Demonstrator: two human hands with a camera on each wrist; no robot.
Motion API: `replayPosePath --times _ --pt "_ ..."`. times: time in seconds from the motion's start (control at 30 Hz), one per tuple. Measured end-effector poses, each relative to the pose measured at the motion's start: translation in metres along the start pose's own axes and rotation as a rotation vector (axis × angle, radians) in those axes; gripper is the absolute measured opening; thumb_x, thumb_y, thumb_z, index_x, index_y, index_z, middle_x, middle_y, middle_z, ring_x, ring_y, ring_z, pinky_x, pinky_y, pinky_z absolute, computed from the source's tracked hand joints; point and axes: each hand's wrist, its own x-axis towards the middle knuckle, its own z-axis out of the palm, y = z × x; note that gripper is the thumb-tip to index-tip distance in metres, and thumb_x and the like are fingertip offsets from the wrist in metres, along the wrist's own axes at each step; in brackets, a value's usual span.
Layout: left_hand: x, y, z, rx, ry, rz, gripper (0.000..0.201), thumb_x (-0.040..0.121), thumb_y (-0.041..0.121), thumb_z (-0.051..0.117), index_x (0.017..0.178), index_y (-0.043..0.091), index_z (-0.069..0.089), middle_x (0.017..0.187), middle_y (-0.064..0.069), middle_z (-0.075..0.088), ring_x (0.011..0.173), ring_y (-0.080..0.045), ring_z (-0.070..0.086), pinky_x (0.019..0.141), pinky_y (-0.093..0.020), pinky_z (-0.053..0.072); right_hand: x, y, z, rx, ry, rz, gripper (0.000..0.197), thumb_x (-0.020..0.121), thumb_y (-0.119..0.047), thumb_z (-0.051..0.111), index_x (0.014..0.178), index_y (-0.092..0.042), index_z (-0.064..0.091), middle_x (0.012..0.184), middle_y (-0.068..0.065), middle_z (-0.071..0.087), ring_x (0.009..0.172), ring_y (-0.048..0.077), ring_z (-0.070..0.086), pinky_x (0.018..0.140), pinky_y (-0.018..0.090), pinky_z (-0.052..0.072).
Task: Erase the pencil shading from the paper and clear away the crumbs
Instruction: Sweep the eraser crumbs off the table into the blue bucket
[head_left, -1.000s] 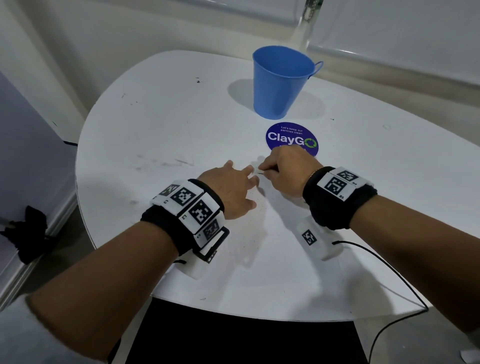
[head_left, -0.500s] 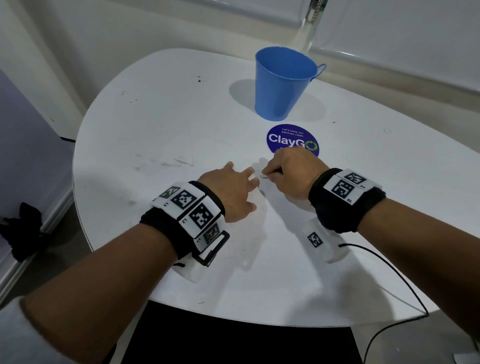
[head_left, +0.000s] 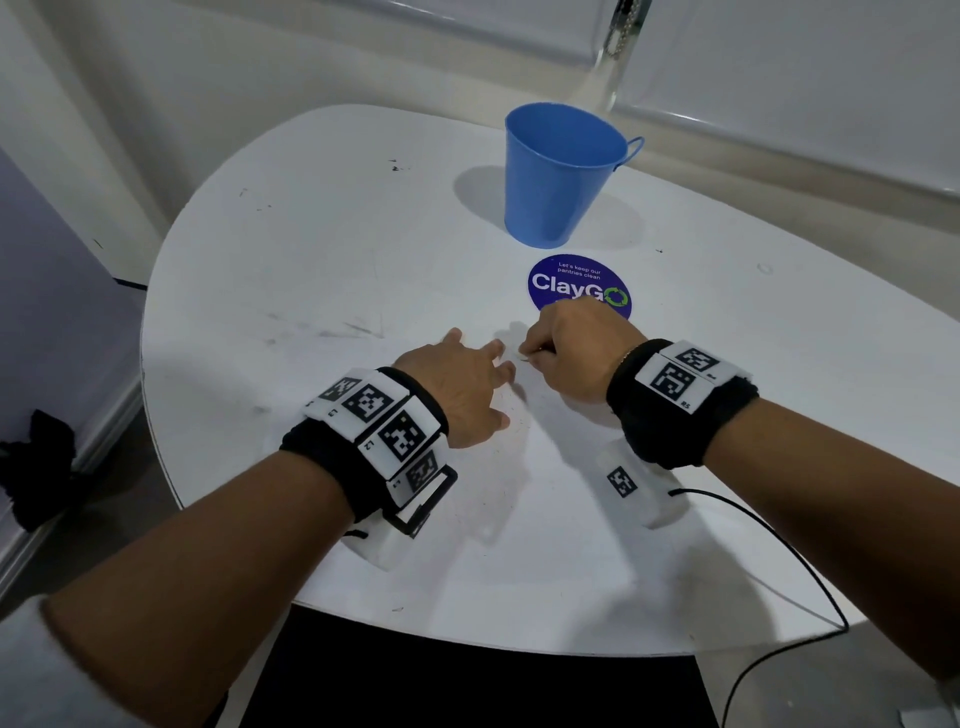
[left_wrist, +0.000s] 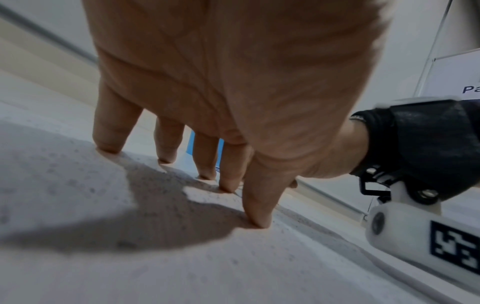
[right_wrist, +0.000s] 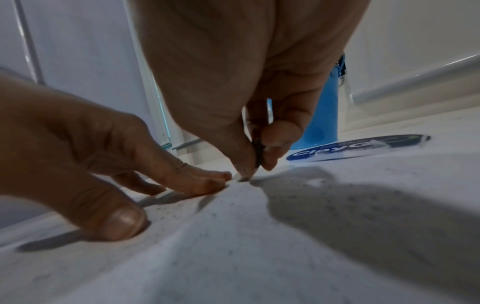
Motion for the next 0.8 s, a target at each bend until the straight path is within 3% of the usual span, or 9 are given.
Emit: replayPosePath --times 0.13,0.3,0.43,0.8 --pt "0.000 0.000 0.001 0.013 0.012 0.010 0.065 0.106 0.050 0.035 0.162 0.029 0.010 0.169 0.012 -0.002 0.155 -0.030 -0.001 0.117 -0.051 0.034 0.001 -0.003 0.000 0.019 0.026 0.014 0.024 0.093 -0.015 0.062 0.112 -0.020 0.075 0.111 -0.002 0.072 0.104 0.020 0.063 0.094 0.034 0.051" --pt "0.000 0.000 0.001 0.007 0.024 0.009 0.063 0.106 0.049 0.036 0.161 0.030 0.012 0.169 0.013 0.001 0.154 -0.029 0.002 0.116 -0.050 0.037 0.002 -0.006 0.002 -0.010 0.033 0.012 0.022 0.091 -0.014 0.062 0.108 -0.020 0.076 0.102 0.000 0.074 0.097 0.022 0.065 0.087 0.033 0.054" --pt "-0.001 0.000 0.001 0.004 0.016 0.004 0.064 0.106 0.049 0.035 0.162 0.030 0.011 0.169 0.012 -0.001 0.155 -0.030 0.000 0.117 -0.050 0.035 0.001 -0.005 -0.001 0.013 0.031 0.027 0.023 0.092 -0.014 0.062 0.111 -0.019 0.075 0.108 0.000 0.073 0.103 0.022 0.064 0.094 0.035 0.052" --pt "-0.002 0.001 0.001 0.006 0.031 0.013 0.063 0.106 0.049 0.035 0.161 0.029 0.013 0.168 0.012 0.003 0.154 -0.029 0.005 0.114 -0.049 0.038 0.006 -0.007 0.000 0.044 0.045 0.049 0.025 0.091 -0.012 0.063 0.111 -0.021 0.075 0.111 -0.002 0.072 0.105 0.020 0.062 0.096 0.035 0.052"
